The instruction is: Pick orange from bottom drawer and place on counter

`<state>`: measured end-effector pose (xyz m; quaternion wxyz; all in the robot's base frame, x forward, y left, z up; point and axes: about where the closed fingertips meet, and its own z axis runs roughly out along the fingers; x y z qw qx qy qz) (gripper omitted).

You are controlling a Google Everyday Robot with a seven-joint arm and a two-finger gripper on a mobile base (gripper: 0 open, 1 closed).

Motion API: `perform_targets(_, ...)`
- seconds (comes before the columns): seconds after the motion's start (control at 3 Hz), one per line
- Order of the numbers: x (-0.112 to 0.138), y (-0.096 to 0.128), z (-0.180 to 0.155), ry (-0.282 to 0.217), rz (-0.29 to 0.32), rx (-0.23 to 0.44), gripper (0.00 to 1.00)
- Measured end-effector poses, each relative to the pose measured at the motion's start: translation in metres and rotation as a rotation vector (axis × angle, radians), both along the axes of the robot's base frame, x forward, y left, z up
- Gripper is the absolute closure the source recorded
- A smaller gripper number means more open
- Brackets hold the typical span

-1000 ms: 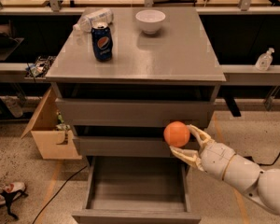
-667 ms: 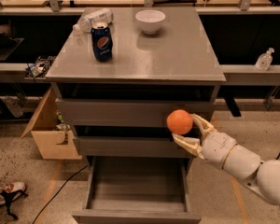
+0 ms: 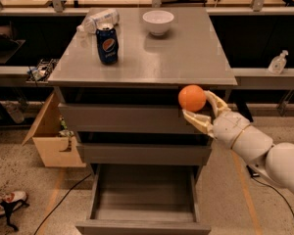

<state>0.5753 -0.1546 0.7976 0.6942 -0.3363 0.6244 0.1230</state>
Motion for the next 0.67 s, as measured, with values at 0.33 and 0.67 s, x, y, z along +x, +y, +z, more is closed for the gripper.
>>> perform_targets(0.33,0.013,-0.001,0.024,-0.050,-0.008,0.023,1.00)
perform_targets(0.67,0.027,-0.003,0.059,-0.115,0.001,0.028,1.00)
